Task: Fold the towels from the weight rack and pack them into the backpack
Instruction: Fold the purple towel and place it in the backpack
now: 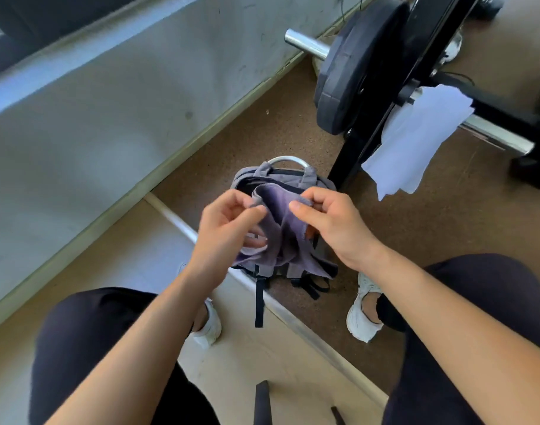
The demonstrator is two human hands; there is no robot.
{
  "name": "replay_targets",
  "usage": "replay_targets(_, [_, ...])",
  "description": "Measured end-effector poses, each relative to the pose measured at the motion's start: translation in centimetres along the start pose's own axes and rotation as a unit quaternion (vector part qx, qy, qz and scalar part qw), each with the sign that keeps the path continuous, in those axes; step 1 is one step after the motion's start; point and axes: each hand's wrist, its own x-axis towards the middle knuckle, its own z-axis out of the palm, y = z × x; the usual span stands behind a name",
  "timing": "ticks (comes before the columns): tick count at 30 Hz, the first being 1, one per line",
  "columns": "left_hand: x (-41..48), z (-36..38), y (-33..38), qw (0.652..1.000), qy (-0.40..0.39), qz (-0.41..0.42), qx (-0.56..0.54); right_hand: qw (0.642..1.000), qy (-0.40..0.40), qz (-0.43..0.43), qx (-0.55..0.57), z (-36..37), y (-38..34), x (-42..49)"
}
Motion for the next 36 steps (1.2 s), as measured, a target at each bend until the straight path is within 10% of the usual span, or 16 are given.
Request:
replay_targets(18, [5.7, 0.8, -2.1, 0.983, -0.171, 0.020, 0.071, 0.978, -0.035, -0.024, -0.205, -0.6, 2.1, 3.8])
replay_targets(25, [8.6, -2.8, -2.7, 0.994, -0.033, -0.023, 0.099, 0.984, -0.172, 0.045, -0.032, -1.8, 1.5, 3.8])
replay_targets(31, [7.7, -4.5, -4.7, 0.950, -0.260, -0.115, 0.128, 0.946, -0.229, 0.122, 0.193, -2.4, 0.7, 3.4])
replay_targets(36, [7.3, -4.7, -4.5, 0.972, -0.219, -0.072, 0.046, 0.961, -0.159, 0.147, 0.173, -3.2, 0.9, 3.5])
